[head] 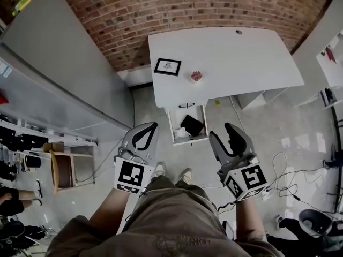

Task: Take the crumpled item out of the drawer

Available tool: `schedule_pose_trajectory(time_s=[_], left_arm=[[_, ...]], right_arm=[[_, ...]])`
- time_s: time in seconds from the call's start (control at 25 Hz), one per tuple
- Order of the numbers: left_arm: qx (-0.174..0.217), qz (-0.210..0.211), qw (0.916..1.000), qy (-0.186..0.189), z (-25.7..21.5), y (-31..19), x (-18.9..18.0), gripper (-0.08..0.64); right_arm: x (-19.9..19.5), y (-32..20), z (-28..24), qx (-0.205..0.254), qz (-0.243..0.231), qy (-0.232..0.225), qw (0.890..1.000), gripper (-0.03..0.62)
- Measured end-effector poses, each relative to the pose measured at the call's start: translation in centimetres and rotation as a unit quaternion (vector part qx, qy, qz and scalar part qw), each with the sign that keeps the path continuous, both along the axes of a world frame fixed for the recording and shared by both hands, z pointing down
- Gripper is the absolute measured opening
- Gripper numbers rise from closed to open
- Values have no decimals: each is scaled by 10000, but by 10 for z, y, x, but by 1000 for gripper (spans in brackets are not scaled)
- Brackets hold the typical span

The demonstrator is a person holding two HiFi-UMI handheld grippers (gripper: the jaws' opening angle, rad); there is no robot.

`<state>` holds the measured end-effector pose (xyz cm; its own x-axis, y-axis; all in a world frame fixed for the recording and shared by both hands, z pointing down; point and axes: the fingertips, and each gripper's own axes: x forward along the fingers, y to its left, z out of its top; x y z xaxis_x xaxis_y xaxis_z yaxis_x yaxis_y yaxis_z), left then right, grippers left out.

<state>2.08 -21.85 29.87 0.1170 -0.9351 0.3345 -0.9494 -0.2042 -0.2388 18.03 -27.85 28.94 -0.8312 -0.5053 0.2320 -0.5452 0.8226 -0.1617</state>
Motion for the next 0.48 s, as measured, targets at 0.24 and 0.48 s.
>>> schedule_pose_trajectory(time_s=[0.24, 0.48], left_arm=[[-127, 88, 9998, 110, 9, -5, -10, 0], [-443, 29, 9988, 196, 34, -7, -33, 0]], right_arm=[[-9, -1, 12, -167, -7, 108, 9998, 229], [-32, -4, 38, -342, -287, 514, 9977, 230]])
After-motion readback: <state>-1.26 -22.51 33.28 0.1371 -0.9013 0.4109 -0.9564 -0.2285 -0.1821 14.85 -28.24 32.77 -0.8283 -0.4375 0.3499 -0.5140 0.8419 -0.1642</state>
